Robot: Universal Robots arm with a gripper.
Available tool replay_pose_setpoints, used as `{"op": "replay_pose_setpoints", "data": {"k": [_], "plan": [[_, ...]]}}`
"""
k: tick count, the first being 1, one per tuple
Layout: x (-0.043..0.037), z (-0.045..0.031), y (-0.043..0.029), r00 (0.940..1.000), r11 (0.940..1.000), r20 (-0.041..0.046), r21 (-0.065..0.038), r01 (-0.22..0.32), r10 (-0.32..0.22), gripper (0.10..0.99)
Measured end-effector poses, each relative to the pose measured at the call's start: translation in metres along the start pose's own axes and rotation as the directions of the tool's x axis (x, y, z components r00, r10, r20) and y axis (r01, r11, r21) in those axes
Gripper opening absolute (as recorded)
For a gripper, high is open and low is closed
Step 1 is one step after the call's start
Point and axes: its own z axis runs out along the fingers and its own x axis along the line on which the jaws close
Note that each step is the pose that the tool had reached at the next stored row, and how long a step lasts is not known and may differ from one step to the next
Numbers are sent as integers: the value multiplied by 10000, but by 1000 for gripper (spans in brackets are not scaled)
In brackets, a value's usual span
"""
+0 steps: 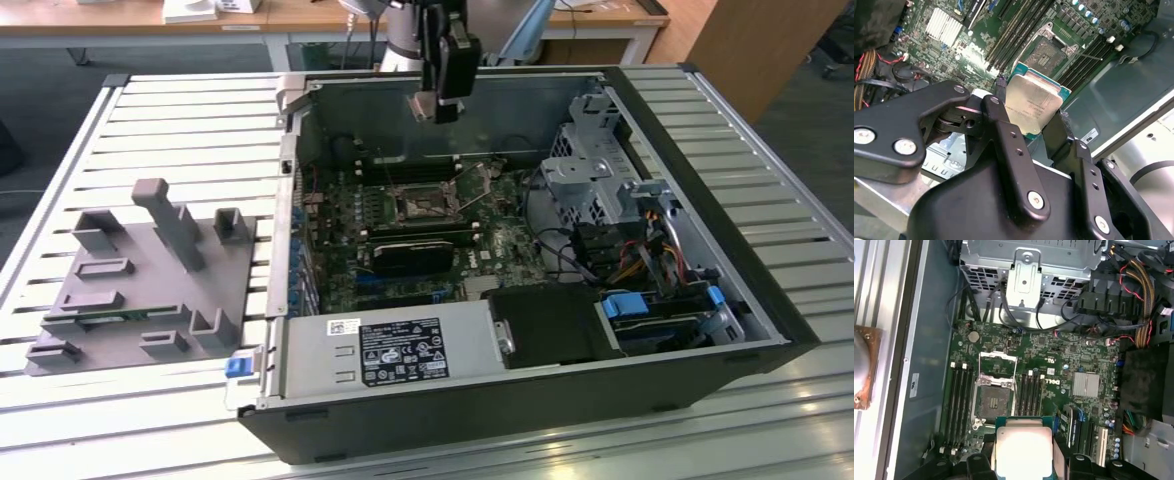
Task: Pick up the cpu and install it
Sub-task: 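Place the cpu into insertion slot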
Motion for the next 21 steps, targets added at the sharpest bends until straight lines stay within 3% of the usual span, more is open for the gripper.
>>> {"op": "replay_pose_setpoints", "data": {"k": [8,14,17,21], "plan": [[2,12,0,9974,9974,39,-8,-723,723,541],[3,28,-5,9857,9857,95,-18,-1683,1683,541],[3,41,-6,9859,9859,94,-18,-1672,1672,541],[2,82,-9,9938,9938,63,-10,-1108,1108,541]]}}
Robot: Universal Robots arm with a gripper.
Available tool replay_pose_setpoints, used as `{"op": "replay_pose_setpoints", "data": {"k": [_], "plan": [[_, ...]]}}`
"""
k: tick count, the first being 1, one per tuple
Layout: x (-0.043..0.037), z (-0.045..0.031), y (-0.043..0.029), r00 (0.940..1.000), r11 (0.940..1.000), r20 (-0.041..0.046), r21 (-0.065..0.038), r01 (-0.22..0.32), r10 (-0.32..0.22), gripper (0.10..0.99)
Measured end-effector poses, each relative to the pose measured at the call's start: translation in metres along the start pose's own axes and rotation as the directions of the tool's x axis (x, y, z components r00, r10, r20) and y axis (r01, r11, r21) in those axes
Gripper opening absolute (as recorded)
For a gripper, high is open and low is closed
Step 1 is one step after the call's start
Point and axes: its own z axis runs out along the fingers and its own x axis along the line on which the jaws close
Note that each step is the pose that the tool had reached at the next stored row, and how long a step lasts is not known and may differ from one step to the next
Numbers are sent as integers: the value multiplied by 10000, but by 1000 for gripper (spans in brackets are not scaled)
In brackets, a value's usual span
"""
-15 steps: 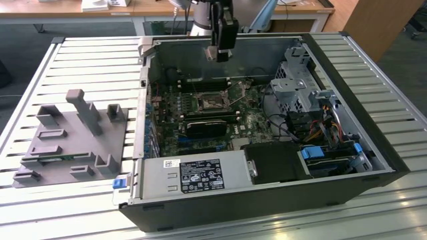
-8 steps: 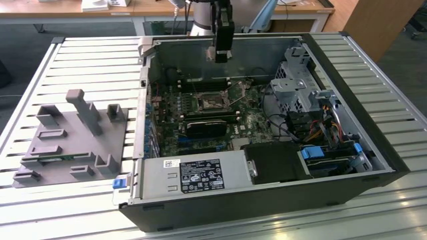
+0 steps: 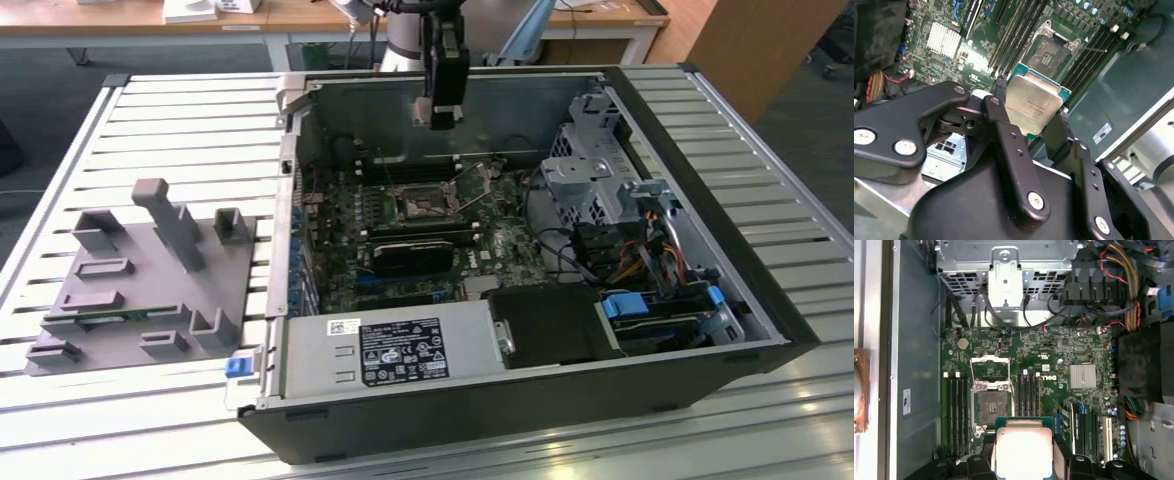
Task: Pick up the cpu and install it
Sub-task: 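Place the cpu into insertion slot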
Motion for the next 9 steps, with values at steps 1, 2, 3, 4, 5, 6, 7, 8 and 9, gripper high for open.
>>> {"op": "replay_pose_setpoints", "data": {"k": [1,2,3,4,5,6,7,8,9], "plan": [[0,14,-1,9999,9999,-7,1,119,-119,541],[1,25,-1,9998,9998,-11,1,190,-190,541],[1,33,-2,9998,9998,-13,2,202,-202,541],[1,38,-2,9998,9998,-15,2,203,-203,541],[1,41,-2,9998,9998,-16,2,204,-204,541],[0,44,-2,9998,9998,-19,3,205,-205,541],[0,54,-3,9998,9998,-22,2,205,-205,541],[1,67,-3,9998,9998,-21,2,206,-206,541],[2,79,-4,9998,9998,-20,4,207,-207,541]]}}
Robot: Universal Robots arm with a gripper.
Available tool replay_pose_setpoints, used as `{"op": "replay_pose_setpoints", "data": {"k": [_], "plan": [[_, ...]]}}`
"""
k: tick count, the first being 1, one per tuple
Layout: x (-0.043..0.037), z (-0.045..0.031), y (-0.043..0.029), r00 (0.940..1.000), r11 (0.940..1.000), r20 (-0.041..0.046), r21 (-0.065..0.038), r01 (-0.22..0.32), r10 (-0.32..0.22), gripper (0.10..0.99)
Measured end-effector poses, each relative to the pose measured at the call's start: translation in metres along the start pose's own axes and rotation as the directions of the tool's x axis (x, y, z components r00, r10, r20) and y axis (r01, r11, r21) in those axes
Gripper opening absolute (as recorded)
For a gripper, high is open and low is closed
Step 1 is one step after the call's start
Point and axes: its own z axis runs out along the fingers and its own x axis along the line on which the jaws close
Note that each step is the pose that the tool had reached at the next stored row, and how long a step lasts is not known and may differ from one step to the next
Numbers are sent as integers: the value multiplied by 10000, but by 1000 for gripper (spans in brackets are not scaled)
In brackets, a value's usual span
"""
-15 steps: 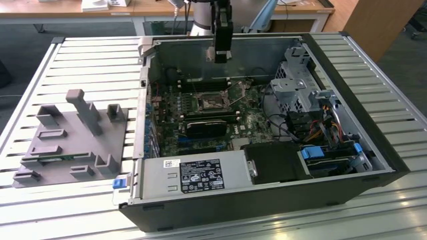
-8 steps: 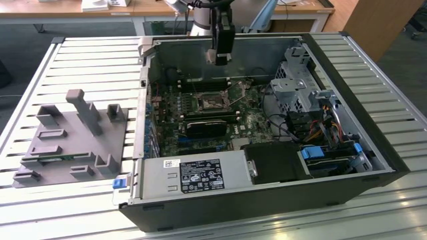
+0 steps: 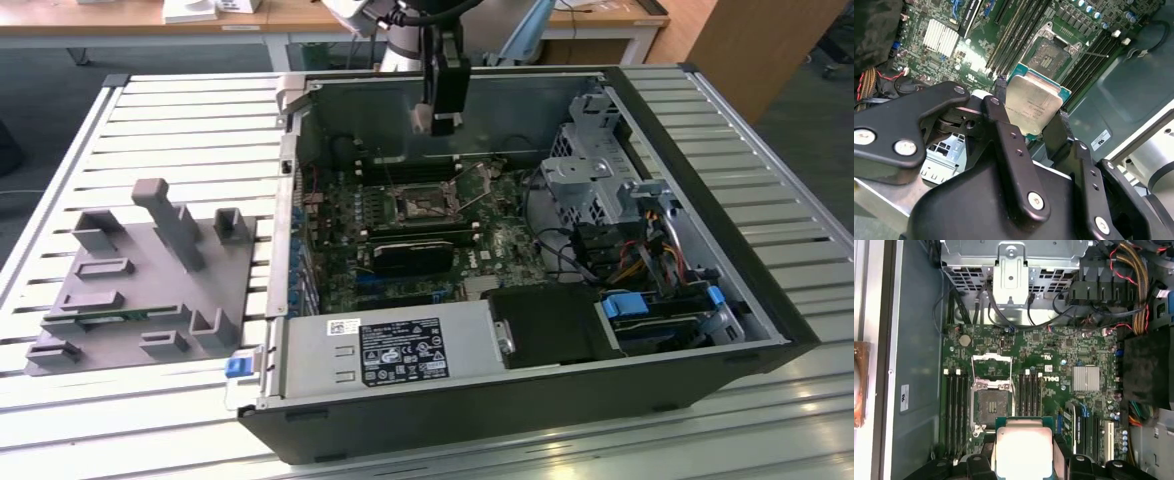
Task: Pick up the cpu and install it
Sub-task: 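Place the cpu into insertion slot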
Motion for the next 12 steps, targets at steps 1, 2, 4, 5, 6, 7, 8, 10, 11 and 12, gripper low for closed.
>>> {"op": "replay_pose_setpoints", "data": {"k": [1,2,4,5,6,7,8,10,11,12], "plan": [[1,9,0,10000,10000,1,1,0,0,541],[1,18,-1,10000,10000,1,2,-1,1,541],[2,32,-2,10000,10000,1,3,-1,1,541],[3,39,-3,10000,10000,-1,2,-1,1,541],[3,46,-3,10000,10000,0,3,-1,1,541],[3,51,-3,10000,10000,1,3,-1,1,541],[3,56,-4,10000,10000,0,3,-1,1,541],[3,63,-4,10000,10000,0,3,-1,1,541],[3,68,-4,10000,10000,1,3,-1,1,541],[3,73,-5,10000,10000,0,2,-1,1,541]]}}
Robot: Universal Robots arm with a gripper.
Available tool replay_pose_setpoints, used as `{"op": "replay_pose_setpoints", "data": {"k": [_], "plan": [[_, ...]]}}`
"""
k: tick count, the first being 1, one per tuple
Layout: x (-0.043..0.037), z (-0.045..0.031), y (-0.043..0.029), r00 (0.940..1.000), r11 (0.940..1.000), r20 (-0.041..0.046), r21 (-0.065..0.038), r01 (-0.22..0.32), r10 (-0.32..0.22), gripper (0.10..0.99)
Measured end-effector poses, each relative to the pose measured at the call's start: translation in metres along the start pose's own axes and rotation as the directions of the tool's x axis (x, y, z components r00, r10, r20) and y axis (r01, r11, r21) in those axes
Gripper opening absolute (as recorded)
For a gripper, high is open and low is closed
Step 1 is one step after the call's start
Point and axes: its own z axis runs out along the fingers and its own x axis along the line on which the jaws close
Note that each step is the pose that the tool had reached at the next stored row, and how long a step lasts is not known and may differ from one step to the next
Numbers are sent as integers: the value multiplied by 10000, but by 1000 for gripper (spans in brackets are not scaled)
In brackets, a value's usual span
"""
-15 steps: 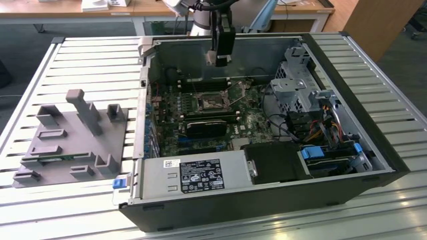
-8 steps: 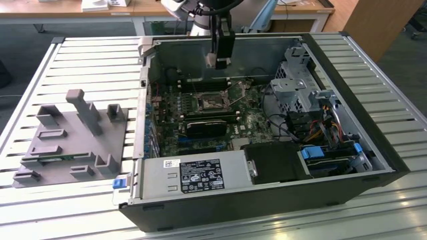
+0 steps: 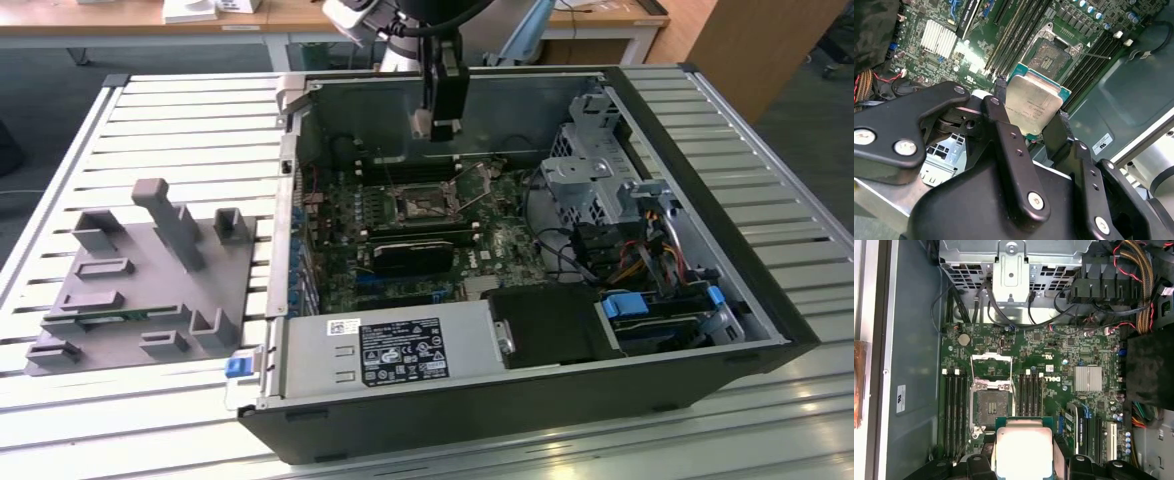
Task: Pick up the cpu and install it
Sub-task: 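Place the cpu into insertion slot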
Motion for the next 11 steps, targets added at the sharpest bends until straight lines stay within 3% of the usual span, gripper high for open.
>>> {"op": "replay_pose_setpoints", "data": {"k": [11], "plan": [[1,56,-3,10000,10000,1,7,0,0,541]]}}
